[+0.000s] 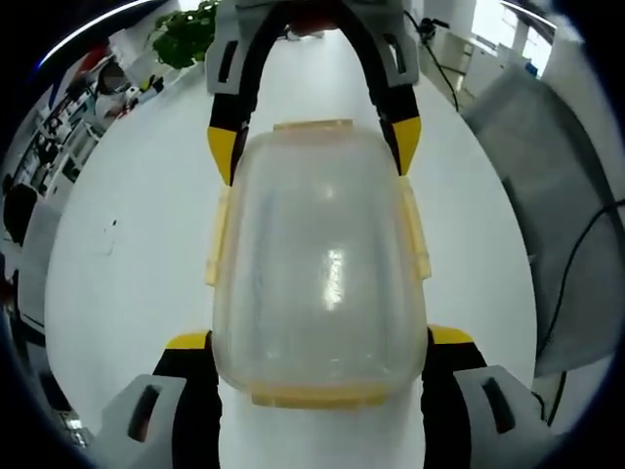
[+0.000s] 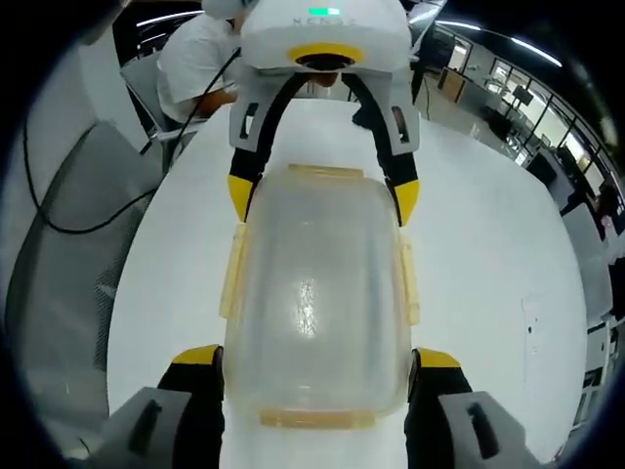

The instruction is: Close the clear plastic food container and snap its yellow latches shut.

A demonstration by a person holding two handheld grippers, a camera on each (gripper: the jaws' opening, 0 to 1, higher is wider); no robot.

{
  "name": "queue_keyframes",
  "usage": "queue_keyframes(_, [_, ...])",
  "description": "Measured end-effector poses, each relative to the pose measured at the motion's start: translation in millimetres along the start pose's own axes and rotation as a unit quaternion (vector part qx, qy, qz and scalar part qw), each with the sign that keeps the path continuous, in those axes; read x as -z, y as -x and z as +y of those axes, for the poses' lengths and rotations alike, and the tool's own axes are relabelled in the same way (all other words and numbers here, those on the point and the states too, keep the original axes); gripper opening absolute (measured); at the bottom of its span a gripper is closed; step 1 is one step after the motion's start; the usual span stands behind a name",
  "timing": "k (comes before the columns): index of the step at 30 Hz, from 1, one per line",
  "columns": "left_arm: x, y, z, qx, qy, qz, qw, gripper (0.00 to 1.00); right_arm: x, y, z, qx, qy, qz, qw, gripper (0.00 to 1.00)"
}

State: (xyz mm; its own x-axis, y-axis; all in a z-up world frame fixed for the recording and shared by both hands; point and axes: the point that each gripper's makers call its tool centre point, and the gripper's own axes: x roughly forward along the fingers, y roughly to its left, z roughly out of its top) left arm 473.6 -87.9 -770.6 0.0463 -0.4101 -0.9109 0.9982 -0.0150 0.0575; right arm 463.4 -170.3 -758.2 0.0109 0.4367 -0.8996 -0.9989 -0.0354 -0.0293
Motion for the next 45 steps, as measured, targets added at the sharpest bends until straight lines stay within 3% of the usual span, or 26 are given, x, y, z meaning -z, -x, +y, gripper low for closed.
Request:
queue_keyframes(9, [0.9,-2,24.2,0.001,0.002,0.006,1.0,0.84,1.2,0,-26,0.0,0.0,0.0,1.0,0.76])
queue_keyframes(23, [1.0,-2,22.7,0.007,0.006,0.008,0.9999,0.85,0.9,1,-23,0.008,-0.002,0.002,1.0,0.77])
queue_keyframes(26, [-0.8,4,25.5,-0.011,0.007,0.002,0.9999,0.87,1.7,3,-24,0.018,-0.004,0.007,0.9998,0.81])
queue_keyframes(27, [-1.4,8,32.7,-0.033,0.018,0.001,0.9993,0.91,4.2,3,-25,0.025,-0.01,0.014,0.9995,0.88])
queue_keyframes(28, [-3.7,9,32.6,-0.032,0.022,-0.005,0.9992,0.95,4.3,3,-22,0.021,-0.024,0.012,0.9994,0.99])
queue_keyframes(30, [-5.9,14,30.5,-0.032,0.03,-0.009,0.999,0.99,8.0,6,-19,0.024,-0.029,0.025,0.999,0.99])
queue_keyframes(34, [-3.3,17,31.2,-0.053,0.023,0.002,0.9983,0.99,5.7,13,-22,0.039,-0.033,0.02,0.9985,0.99])
queue_keyframes(45, [-5.9,31,20.0,-0.07,0.03,-0.002,0.9971,0.99,6.6,26,-11,0.054,-0.028,0.024,0.9979,0.99])
